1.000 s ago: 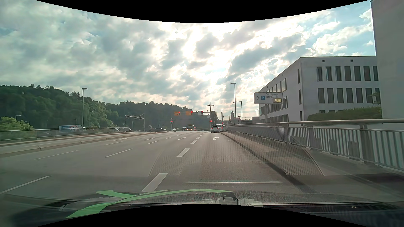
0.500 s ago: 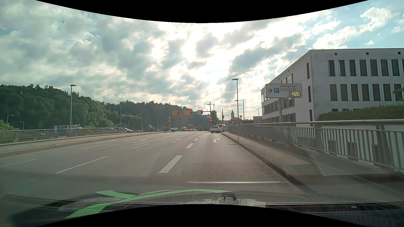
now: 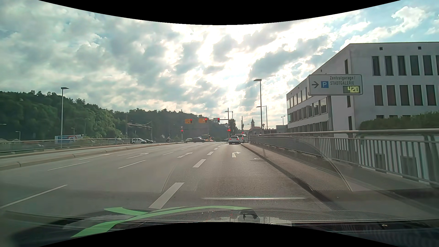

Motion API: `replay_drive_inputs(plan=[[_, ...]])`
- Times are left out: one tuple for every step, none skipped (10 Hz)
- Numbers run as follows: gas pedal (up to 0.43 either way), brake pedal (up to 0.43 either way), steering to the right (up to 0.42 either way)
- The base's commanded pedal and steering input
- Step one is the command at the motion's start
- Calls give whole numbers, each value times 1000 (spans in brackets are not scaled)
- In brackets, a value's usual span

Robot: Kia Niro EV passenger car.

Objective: Follow the waypoints while adhering to traffic rules and regulations

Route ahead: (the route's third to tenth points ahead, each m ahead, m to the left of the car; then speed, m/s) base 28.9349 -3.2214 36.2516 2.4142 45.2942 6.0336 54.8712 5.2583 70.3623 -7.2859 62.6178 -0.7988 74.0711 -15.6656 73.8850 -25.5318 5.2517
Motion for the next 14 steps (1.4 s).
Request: replay_drive_inputs(plan=[[87, 0, -3], [87, 0, -3], [79, 0, -3], [79, 0, -3], [47, 0, -4], [0, 0, -6], [0, 0, -6], [0, 0, -6], [0, 0, -6], [0, 0, -5], [0, 0, -5], [20, 0, -5], [67, 0, -4], [87, 0, -5]])
